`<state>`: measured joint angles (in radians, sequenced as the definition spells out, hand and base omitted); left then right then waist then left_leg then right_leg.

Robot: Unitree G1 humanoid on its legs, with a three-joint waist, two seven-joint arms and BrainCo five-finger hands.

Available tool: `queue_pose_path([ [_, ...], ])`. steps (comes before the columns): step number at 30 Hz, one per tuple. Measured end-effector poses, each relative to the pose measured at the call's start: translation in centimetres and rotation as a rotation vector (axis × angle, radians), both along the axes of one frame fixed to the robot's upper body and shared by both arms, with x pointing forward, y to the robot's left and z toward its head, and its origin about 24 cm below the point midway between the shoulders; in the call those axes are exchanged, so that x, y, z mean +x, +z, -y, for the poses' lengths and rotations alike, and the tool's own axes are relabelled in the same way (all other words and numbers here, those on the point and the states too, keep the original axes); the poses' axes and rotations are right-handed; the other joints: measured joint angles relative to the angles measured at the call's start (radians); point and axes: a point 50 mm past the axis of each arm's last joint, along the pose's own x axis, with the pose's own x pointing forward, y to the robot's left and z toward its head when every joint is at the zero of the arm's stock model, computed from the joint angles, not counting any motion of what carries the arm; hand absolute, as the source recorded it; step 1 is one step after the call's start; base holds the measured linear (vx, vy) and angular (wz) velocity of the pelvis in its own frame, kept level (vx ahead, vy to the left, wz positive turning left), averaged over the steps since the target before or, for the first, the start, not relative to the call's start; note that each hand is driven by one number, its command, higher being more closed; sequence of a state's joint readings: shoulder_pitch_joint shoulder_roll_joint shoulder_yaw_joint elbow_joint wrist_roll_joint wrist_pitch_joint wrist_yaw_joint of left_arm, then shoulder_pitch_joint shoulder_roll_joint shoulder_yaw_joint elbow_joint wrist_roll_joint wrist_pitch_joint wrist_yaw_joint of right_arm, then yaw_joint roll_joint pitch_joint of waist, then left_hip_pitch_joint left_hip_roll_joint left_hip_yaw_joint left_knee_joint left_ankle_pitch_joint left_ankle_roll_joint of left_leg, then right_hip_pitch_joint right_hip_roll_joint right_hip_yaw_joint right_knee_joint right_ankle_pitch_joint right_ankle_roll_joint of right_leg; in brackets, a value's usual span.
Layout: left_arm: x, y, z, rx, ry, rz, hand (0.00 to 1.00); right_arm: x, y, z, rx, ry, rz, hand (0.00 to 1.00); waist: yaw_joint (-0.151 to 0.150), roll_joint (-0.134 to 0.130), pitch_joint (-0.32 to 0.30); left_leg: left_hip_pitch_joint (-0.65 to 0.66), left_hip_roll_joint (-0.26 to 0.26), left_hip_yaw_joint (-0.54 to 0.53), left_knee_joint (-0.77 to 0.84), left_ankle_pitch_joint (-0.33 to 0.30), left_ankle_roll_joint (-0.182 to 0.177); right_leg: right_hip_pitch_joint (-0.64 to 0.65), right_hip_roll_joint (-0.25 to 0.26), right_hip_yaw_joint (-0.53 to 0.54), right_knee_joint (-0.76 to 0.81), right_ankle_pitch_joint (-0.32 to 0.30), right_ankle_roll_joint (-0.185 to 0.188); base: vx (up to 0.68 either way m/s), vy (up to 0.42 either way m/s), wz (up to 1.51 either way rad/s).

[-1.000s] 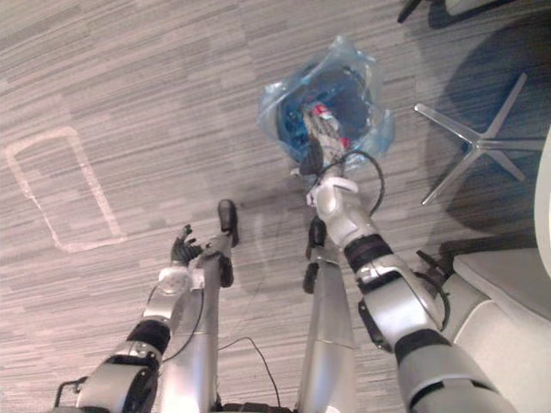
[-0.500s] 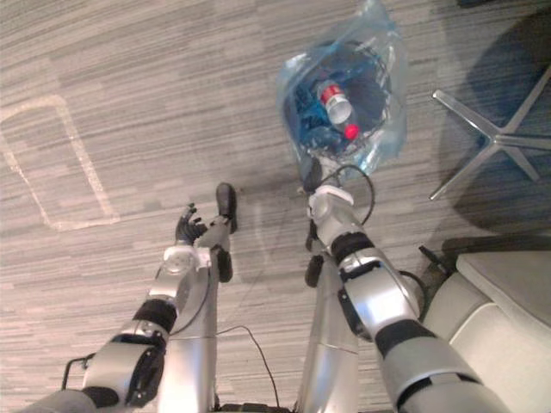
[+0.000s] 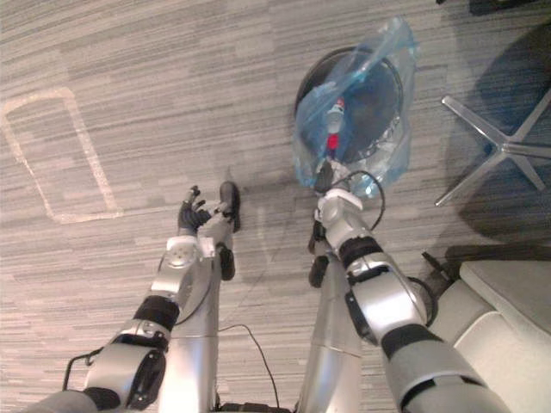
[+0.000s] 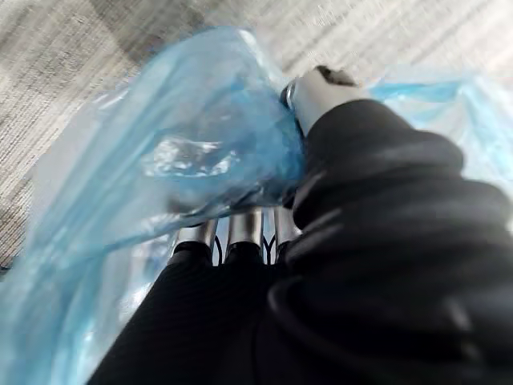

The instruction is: Gather rubbish on tea table into small bin, then transfer packed bag to large trash can.

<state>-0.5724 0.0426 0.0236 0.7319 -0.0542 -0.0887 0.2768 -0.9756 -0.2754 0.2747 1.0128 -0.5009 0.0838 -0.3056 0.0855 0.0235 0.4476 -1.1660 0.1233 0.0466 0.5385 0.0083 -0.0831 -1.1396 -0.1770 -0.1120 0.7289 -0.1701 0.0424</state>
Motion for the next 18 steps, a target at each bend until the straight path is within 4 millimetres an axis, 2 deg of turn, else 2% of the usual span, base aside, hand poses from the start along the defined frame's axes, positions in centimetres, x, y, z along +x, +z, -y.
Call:
queue_pose_path([
  [5,-0.7,-1.3,-0.4,-0.013,0.018,-0.048,0.0,-0.8,-0.6,-1.6,0.07,0.054,0.036,1.0,-0.005,0.0,0.0,0.073,0.017,0.015,0.001,-0.01,0.01,0.071,0.016,0.01,-0.021,0.008,-0.001,-0.04,-0.024,-0.17],
  [9,-2.1,-3.5,-0.7,-0.026,0.035,-0.119,0.0,-2.3,-1.8,-2.4,0.131,0.103,0.057,1.0,-0.014,0.0,0.0,0.183,0.025,0.028,-0.03,-0.014,0.007,0.182,0.027,0.013,-0.071,0.017,0.002,-0.01,-0.014,-0.16],
  [12,-3.6,-5.4,-1.3,-0.014,0.046,-0.188,0.0,-4.0,-2.4,-3.2,0.192,0.159,0.085,1.0,-0.022,-0.001,-0.001,0.294,0.039,0.035,-0.063,-0.028,0.005,0.302,0.046,0.012,-0.136,0.03,0.004,0.03,-0.008,-0.2],
  [13,-4.4,-6.5,-1.3,-0.008,0.033,-0.227,0.0,-5.1,-3.0,-3.3,0.22,0.18,0.084,1.0,-0.021,-0.006,-0.003,0.371,0.041,0.048,-0.092,-0.028,0.004,0.374,0.05,0.017,-0.172,0.036,0.007,0.07,-0.007,-0.16],
  [16,-5.6,-7.8,-1.3,0.012,0.019,-0.273,0.0,-6.4,-3.7,-3.5,0.257,0.207,0.076,1.0,-0.022,-0.011,-0.008,0.46,0.042,0.06,-0.13,-0.028,0.003,0.46,0.054,0.017,-0.216,0.041,0.009,0.07,-0.017,-0.15],
  [18,-7.4,-9.6,-1.6,0.026,0.02,-0.347,0.0,-8.2,-5.3,-4.3,0.328,0.238,0.042,1.0,-0.025,-0.034,-0.055,0.548,0.042,0.076,-0.179,-0.021,-0.007,0.538,0.058,0.022,-0.264,0.045,0.012,0.12,-0.04,-0.13],
])
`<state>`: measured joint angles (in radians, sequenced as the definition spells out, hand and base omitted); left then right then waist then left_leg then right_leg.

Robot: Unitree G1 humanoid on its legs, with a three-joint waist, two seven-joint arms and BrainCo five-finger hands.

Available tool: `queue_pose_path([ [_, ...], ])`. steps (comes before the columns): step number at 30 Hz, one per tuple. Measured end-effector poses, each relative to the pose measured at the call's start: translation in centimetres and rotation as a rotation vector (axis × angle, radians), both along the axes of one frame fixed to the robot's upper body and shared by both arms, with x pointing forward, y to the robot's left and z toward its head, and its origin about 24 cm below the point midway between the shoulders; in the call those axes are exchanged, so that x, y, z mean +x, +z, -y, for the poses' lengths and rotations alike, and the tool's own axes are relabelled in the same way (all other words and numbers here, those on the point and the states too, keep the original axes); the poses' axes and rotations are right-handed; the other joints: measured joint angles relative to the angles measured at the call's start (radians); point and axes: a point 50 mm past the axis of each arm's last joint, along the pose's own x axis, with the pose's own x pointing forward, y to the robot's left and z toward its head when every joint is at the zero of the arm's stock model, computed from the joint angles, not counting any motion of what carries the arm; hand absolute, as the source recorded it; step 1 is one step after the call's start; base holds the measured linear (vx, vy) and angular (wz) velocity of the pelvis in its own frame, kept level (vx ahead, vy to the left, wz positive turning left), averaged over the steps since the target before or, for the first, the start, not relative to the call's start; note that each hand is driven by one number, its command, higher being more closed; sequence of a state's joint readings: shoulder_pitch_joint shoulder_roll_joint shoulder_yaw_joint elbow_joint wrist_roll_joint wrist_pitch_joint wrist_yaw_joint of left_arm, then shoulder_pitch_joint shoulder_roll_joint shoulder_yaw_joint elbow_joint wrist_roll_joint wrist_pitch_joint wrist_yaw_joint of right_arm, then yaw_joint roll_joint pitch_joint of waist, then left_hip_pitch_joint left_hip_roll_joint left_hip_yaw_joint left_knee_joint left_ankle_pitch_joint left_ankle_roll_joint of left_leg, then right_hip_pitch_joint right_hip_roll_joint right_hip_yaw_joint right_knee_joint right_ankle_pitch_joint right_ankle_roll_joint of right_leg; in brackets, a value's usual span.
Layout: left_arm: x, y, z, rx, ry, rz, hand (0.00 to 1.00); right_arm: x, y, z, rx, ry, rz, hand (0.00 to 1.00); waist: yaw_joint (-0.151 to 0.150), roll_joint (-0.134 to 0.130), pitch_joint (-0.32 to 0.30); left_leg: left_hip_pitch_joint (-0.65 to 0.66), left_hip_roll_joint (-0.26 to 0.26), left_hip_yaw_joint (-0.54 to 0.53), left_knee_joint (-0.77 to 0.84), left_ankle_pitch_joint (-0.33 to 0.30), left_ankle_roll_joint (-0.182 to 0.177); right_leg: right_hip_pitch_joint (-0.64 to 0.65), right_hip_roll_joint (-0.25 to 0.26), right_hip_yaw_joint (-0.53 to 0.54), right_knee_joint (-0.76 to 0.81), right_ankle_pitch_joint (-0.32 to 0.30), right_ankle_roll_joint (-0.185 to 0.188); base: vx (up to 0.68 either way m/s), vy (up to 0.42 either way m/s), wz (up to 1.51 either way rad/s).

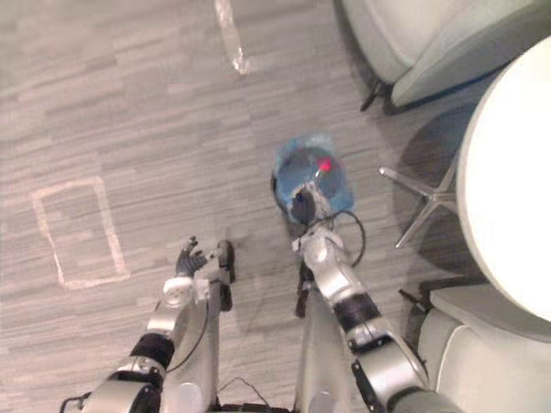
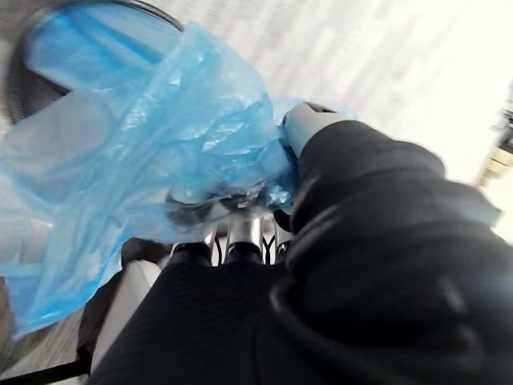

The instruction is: Gather rubbish on tea table into small bin, then transfer packed bag to large trash can.

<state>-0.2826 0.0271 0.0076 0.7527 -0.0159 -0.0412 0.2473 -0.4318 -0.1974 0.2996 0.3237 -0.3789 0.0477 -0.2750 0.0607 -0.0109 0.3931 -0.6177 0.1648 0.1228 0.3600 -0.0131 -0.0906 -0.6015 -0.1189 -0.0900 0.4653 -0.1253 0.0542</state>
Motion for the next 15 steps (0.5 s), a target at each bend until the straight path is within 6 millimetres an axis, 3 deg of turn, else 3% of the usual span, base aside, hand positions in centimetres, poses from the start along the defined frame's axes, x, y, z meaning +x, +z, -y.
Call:
queue_pose_path([
  [4,-3.2,-3.5,-0.6,0.063,-0.048,-0.17,0.0,-1.9,-3.1,-0.5,0.039,0.027,-0.11,1.0,-0.01,-0.036,-0.096,0.141,-0.013,0.012,-0.13,0.018,-0.014,0.127,0.015,0.016,-0.131,0.035,0.008,0.13,-0.018,-0.18],
  [6,-4.0,-4.3,-1.0,0.089,-0.06,-0.217,0.0,-2.2,-3.6,-0.3,0.047,0.032,-0.131,1.0,-0.012,-0.044,-0.109,0.216,-0.017,0.024,-0.203,0.046,-0.016,0.2,0.021,0.019,-0.206,0.067,0.015,0.13,0.014,-0.1],
  [12,-6.2,-5.7,-2.3,0.143,-0.086,-0.301,0.0,-3.9,-5.9,0.5,0.08,0.031,-0.223,1.0,-0.021,-0.044,-0.187,0.347,-0.031,0.038,-0.295,0.056,-0.016,0.359,0.027,0.025,-0.367,0.118,0.031,0.13,0.029,-0.06],
  [15,-6.4,-5.4,-2.5,0.157,-0.1,-0.274,0.0,-4.9,-6.3,0.6,0.103,0.049,-0.243,1.0,-0.021,-0.044,-0.228,0.394,-0.036,0.051,-0.333,0.064,-0.016,0.398,0.027,0.035,-0.403,0.13,0.035,0.07,0.023,-0.11],
])
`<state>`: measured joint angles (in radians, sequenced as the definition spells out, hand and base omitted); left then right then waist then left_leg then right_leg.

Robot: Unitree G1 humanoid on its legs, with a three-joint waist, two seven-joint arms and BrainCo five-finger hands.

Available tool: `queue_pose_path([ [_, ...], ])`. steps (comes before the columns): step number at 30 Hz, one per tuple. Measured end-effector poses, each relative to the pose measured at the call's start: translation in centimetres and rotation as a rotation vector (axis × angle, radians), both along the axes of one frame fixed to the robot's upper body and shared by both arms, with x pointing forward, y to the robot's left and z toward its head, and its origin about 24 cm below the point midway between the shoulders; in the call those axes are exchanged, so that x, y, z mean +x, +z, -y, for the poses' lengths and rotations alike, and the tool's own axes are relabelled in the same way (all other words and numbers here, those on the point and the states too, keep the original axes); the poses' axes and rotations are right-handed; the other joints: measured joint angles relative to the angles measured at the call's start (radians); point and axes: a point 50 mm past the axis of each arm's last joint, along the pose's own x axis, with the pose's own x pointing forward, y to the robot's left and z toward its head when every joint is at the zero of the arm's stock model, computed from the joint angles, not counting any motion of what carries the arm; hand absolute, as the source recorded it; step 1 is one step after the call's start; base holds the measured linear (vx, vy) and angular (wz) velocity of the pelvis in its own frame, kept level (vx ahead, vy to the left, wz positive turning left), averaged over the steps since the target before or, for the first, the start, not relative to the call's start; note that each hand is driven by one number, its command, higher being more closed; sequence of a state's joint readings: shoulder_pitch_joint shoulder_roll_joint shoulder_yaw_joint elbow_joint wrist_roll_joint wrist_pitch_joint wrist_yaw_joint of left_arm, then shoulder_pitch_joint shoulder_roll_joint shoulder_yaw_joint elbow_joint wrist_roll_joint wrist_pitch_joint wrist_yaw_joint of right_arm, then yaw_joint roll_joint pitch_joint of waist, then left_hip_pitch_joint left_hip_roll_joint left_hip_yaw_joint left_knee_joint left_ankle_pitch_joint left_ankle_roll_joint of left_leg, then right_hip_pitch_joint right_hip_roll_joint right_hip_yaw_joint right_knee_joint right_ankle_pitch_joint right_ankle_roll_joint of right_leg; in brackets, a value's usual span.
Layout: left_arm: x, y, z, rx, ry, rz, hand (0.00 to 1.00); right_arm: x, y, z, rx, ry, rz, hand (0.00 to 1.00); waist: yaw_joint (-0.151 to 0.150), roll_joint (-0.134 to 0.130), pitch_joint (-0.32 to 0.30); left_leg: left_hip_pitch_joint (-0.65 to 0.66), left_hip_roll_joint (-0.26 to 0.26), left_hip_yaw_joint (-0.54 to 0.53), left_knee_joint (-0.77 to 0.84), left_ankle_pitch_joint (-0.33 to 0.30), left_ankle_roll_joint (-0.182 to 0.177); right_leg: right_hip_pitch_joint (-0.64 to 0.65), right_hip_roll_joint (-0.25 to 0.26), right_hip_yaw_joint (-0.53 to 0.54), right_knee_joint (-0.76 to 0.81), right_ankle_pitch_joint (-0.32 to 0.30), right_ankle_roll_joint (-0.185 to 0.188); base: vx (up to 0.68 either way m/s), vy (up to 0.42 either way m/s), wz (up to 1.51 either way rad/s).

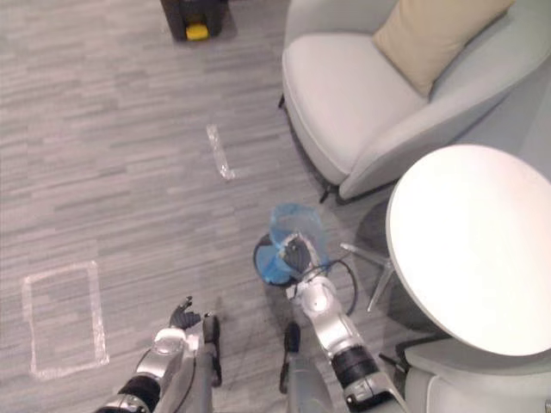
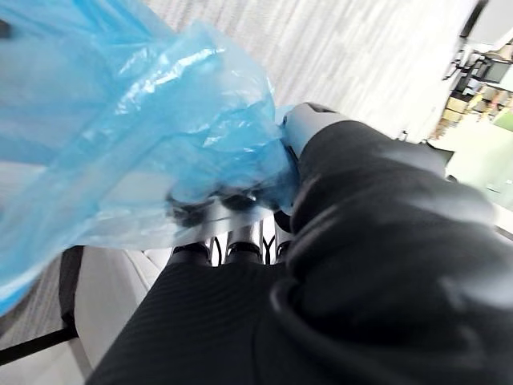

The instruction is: Gather rubbish on tea table into small bin, then transfer packed bag to large trash can.

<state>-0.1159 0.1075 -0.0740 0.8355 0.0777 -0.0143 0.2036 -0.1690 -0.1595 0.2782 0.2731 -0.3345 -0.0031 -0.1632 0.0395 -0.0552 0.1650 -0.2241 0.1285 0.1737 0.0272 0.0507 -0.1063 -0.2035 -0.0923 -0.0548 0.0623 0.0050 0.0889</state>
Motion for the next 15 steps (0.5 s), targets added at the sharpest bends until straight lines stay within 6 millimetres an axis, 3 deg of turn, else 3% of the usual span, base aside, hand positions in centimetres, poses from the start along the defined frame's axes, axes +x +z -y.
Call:
queue_pose_path([
  [7,2.0,5.5,1.9,-0.019,-0.209,0.309,0.0,-1.2,2.0,1.1,0.027,0.114,0.073,1.0,-0.004,-0.002,-0.053,0.074,-0.017,0.01,-0.085,0.017,0.004,0.039,-0.005,0.031,-0.051,0.02,0.008,-0.01,0.03,-0.1],
  [9,2.7,7.9,2.4,-0.015,-0.302,0.424,0.0,-1.8,2.9,1.0,0.046,0.195,0.093,1.0,-0.007,-0.003,-0.078,0.092,-0.02,0.013,-0.1,0.018,0.006,0.058,-0.005,0.039,-0.07,0.029,0.008,0.03,0.021,-0.12],
  [15,2.8,9.8,4.2,-0.034,-0.49,0.509,0.0,-2.5,4.3,0.2,0.121,0.339,0.105,1.0,-0.017,-0.002,-0.122,0.129,-0.02,0.033,-0.129,0.029,0.001,0.078,-0.001,0.059,-0.09,0.034,0.008,0.06,0.004,-0.11],
])
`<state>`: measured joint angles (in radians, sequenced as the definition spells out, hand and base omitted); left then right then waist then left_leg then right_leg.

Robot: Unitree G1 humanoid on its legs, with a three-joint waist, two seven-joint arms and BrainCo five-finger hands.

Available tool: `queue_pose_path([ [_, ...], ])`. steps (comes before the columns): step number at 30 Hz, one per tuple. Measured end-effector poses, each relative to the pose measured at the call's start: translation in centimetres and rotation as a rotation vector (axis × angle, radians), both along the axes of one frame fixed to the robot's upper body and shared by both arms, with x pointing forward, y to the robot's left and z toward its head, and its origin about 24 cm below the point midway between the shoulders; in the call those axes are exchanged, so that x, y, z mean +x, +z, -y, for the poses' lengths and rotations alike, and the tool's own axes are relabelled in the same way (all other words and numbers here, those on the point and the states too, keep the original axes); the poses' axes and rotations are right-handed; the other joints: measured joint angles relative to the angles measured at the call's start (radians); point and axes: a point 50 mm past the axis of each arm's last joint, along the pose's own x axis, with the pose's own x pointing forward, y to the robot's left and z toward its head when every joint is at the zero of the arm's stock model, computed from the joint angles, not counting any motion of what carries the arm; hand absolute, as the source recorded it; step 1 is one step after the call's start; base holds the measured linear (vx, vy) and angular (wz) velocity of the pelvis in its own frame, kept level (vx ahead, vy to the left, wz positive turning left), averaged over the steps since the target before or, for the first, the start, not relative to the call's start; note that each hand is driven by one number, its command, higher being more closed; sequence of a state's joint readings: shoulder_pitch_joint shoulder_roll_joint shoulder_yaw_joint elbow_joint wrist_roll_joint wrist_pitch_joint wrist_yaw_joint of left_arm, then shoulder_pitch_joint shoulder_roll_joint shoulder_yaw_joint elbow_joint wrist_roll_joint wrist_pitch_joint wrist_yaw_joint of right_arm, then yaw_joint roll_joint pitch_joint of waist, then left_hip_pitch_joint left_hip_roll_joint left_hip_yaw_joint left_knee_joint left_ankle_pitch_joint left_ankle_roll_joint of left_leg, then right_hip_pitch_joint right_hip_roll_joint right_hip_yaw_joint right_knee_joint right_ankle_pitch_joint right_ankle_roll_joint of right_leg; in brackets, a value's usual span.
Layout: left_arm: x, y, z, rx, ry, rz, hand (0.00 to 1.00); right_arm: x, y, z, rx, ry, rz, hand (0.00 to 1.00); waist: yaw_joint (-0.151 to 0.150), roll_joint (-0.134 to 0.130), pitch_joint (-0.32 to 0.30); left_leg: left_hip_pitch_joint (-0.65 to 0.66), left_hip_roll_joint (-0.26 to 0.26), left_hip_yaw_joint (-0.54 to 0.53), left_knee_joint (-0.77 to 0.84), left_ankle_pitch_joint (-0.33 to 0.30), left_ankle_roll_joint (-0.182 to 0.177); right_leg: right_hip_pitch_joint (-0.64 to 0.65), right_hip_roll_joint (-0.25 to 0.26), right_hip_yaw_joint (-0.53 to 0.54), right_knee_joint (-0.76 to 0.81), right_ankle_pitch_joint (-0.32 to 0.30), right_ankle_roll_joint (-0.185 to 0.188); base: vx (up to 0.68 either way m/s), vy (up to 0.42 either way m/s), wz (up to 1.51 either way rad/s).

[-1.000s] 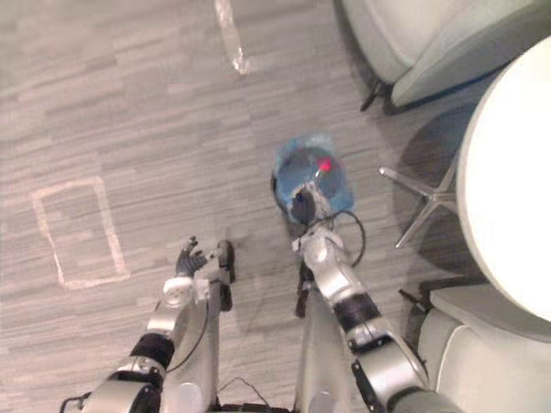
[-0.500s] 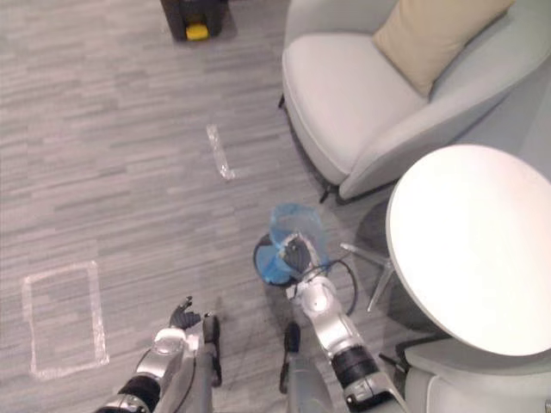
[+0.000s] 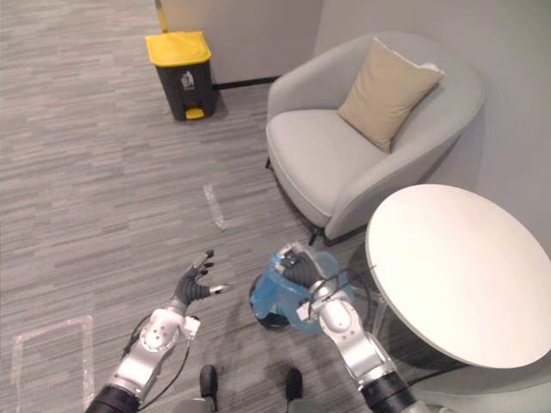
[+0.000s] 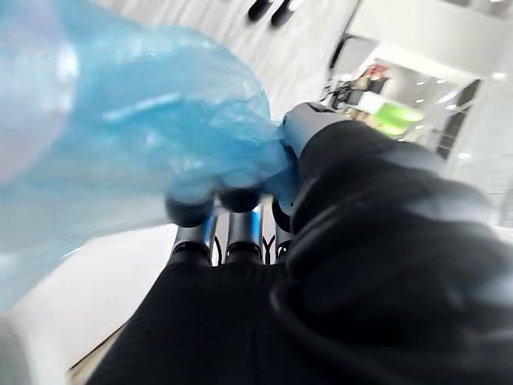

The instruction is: Gather rubbish on tea table into small bin, then transfer packed bag to large trash can.

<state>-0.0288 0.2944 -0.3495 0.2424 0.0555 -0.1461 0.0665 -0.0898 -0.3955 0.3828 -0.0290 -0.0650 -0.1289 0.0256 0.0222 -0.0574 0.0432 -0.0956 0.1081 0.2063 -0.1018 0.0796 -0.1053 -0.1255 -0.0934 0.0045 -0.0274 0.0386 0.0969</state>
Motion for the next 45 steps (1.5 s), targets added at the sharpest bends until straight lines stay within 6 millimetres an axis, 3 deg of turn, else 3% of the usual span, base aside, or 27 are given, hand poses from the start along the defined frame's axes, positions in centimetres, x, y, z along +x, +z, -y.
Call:
queue_pose_path([
  [3,-0.1,0.4,1.0,0.004,-0.079,0.008,0.0,-0.3,0.6,-0.6,0.035,0.067,-0.002,1.0,-0.021,-0.001,-0.002,0.02,0.0,-0.001,0.0,-0.002,0.002,0.021,0.001,0.008,-0.012,0.001,0.0,0.04,-0.003,-0.08],
  [7,0.8,1.5,2.5,0.028,-0.17,0.057,0.0,-0.6,1.4,-1.2,0.067,0.138,-0.002,1.0,-0.026,-0.001,-0.003,0.027,0.003,0.003,-0.001,-0.003,0.001,0.022,0.004,0.017,-0.012,0.004,-0.001,-0.01,-0.003,-0.08],
  [16,1.0,2.2,5.4,0.092,-0.332,0.112,0.0,-1.2,3.1,-5.1,0.167,0.345,0.005,1.0,-0.045,-0.003,-0.031,0.038,0.003,0.032,-0.001,-0.003,0.001,0.019,0.005,0.054,-0.027,0.027,0.0,-0.04,0.003,-0.11],
  [29,1.8,0.3,5.6,0.228,-0.307,0.119,0.0,-0.6,4.7,-7.4,0.241,0.428,-0.009,1.0,-0.049,-0.016,-0.061,0.035,0.002,0.039,-0.002,-0.001,-0.001,0.004,0.007,0.065,-0.03,0.038,0.0,-0.01,-0.001,-0.02],
  [30,1.8,0.0,5.7,0.238,-0.303,0.112,1.0,-0.5,4.9,-7.5,0.259,0.43,-0.012,1.0,-0.048,-0.016,-0.062,0.035,0.002,0.039,-0.002,-0.001,-0.001,0.004,0.007,0.065,-0.03,0.038,0.0,0.0,0.0,0.0],
  [37,1.4,-1.6,6.3,0.272,-0.294,0.06,1.0,-0.3,6.0,-8.6,0.332,0.436,0.004,1.0,-0.049,-0.016,-0.062,0.034,0.003,0.039,-0.002,0.0,-0.002,0.003,0.008,0.067,-0.03,0.038,0.0,0.0,0.0,0.0],
  [45,0.8,-2.5,5.9,0.228,-0.256,0.001,1.0,0.0,5.7,-8.5,0.342,0.409,-0.01,1.0,-0.055,-0.016,-0.062,0.036,0.003,0.039,-0.002,0.001,-0.003,0.003,0.008,0.068,-0.028,0.038,0.0,0.0,0.0,0.0],
])
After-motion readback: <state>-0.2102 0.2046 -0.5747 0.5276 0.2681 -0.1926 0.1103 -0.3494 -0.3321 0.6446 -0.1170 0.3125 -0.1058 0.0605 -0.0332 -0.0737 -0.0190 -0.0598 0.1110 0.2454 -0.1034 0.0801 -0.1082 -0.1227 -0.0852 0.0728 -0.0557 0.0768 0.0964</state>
